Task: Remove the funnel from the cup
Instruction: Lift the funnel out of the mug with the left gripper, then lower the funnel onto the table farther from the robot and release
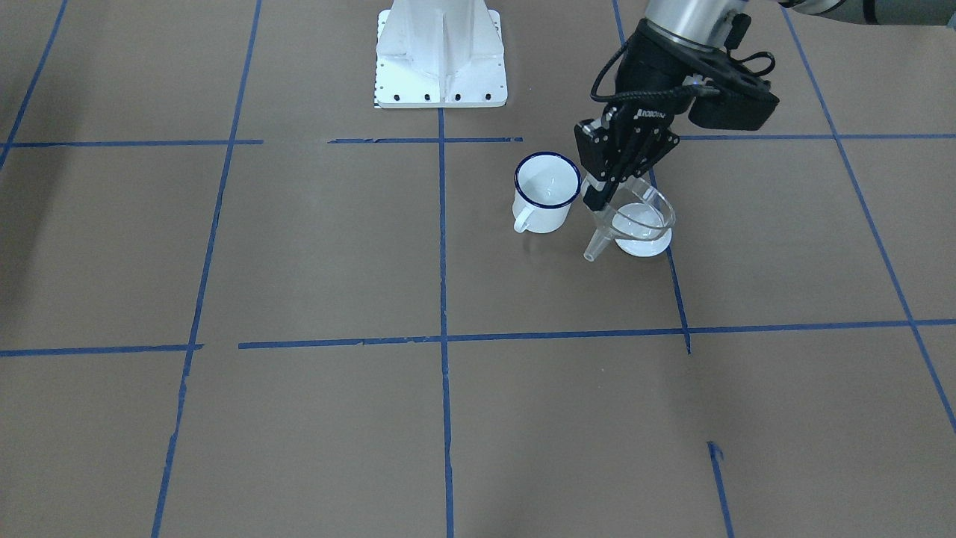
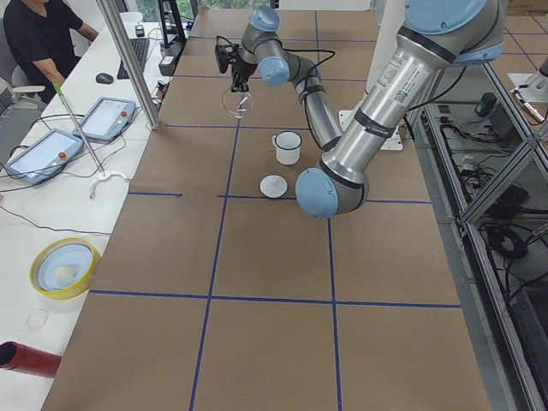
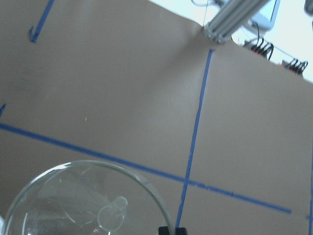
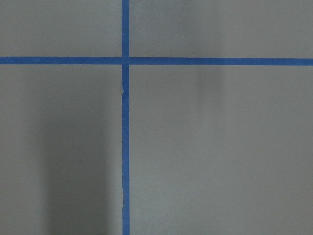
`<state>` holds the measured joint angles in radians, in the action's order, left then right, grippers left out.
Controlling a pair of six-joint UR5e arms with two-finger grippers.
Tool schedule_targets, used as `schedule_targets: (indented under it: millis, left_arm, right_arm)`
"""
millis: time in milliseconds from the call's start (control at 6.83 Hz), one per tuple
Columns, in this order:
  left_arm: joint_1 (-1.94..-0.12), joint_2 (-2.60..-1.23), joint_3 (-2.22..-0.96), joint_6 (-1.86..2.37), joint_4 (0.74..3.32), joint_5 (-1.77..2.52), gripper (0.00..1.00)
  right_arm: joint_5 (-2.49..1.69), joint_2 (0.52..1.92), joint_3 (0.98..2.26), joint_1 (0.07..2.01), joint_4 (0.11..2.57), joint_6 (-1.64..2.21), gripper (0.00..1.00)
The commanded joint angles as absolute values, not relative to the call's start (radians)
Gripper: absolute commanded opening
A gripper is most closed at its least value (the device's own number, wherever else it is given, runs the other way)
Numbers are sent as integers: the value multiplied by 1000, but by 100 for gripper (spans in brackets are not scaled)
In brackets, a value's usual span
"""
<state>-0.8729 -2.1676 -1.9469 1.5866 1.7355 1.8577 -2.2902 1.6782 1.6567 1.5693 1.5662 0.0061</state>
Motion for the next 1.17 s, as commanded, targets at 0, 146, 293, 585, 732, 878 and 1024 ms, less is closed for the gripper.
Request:
schedule_targets:
  millis: [0,146,293,585,732,878,1024]
  left_arm:
    - [-874,-2142,-1797,1823,1955,1638,0]
    - [-871,-2140,-1723,1889,2027,1556,0]
    - [-858,-2116,-1660,1979,2101,1501,0]
    - [-783,-2065,-1535,2167,2332,1317,0]
    - [-687,-2066,-1470,2236,2368,1167,0]
    - [-640,-2066,-1459,2250,2373,1113,0]
    - [-631,-2074,-1424,2310,2365,1097,0]
  right_arm:
    - [-2290,1678,1657,1569,1566,6,100]
    - [-2290,1678,1657,1569,1566,6,100]
    - [-2290,1678,1657,1569,1566,6,100]
    - [-2290,1678,1657,1569,1566,6,100]
    - [-2290,1678,1657,1569,1566,6,100]
    - [-2290,1678,1657,1569,1566,6,100]
    - [-2290,1678,1657,1569,1566,6,100]
